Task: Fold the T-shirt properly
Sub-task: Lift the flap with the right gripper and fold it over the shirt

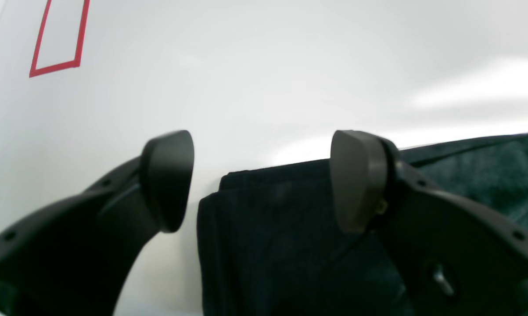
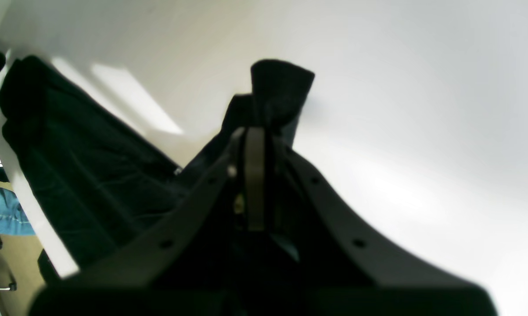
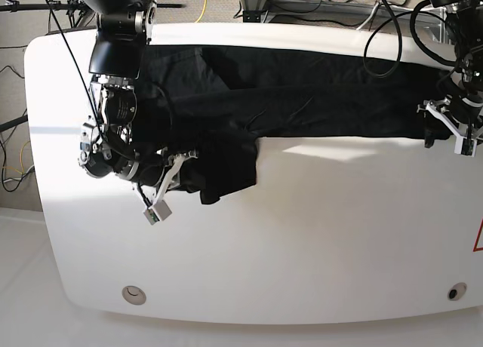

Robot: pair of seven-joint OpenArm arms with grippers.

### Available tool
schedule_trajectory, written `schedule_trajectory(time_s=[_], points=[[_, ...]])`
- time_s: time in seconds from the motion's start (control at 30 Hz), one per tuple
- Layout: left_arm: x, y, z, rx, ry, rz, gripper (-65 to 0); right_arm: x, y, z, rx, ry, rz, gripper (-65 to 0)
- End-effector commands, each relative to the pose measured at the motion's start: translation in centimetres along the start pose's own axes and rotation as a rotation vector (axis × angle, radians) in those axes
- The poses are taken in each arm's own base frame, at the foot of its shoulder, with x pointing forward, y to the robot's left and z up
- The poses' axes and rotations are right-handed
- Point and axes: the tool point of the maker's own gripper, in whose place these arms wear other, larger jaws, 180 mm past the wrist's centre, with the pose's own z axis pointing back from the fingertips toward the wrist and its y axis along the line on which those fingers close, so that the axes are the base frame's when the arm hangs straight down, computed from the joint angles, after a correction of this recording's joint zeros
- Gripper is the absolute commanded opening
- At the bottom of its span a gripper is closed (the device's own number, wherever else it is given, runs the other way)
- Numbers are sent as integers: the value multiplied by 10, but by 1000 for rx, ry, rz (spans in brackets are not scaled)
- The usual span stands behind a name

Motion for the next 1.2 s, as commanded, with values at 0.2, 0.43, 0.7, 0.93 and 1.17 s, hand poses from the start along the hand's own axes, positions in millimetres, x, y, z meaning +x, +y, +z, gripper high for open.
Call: schedule_trajectory(time_s=[0.2, 0.43, 0.7, 0.93, 1.17], points=[[13, 6, 2, 12, -36, -10, -191, -7, 27, 16, 44, -49, 48, -650], [10, 7, 3, 12, -30, -10, -192, -27, 41, 19, 45, 1, 75, -650], [13, 6, 3, 10, -38, -8, -193, -48, 93, 0, 177, 40, 100, -650], [14, 6, 2, 11, -42, -5, -192, -61, 133, 3, 300, 41, 99, -650], [15, 7, 2, 15, -46, -2, -190, -75, 157, 22, 403, 31, 69, -650]])
